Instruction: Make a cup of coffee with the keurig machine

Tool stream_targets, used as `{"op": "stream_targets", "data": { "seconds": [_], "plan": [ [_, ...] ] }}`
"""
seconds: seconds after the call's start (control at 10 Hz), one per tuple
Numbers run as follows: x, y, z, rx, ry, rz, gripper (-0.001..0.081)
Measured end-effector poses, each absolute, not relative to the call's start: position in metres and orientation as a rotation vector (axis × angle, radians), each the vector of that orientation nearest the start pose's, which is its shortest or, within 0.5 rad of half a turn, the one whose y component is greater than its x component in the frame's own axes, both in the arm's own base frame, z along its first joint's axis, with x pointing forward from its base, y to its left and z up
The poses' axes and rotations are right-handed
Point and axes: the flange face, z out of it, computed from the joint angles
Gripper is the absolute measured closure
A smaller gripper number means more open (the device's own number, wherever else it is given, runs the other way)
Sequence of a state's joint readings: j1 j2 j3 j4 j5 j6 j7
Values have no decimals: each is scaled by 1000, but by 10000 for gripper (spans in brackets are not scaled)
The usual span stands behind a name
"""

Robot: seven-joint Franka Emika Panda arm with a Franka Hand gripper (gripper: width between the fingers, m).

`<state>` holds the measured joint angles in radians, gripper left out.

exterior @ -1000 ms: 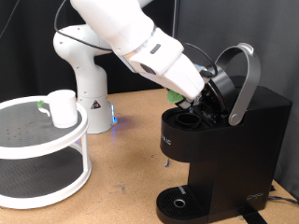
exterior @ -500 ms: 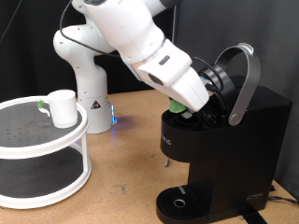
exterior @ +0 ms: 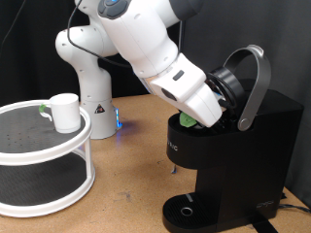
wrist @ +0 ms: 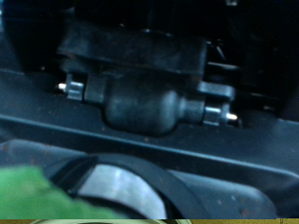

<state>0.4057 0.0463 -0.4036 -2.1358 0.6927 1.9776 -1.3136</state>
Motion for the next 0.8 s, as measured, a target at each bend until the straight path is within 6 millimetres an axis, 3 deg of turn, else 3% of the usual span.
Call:
{"op": "stream_targets", "data": {
  "seconds": [0.5,0.6,0.7,0.8],
  "plan": [
    [531,45,381,-2251,-1189,-273,316],
    [531,45,381,-2245,-1190,-279,159],
    [531,46,381,-2235,-1189,-291,159],
    [532,46,382,-2220,-1187,-311,35]
  ]
}}
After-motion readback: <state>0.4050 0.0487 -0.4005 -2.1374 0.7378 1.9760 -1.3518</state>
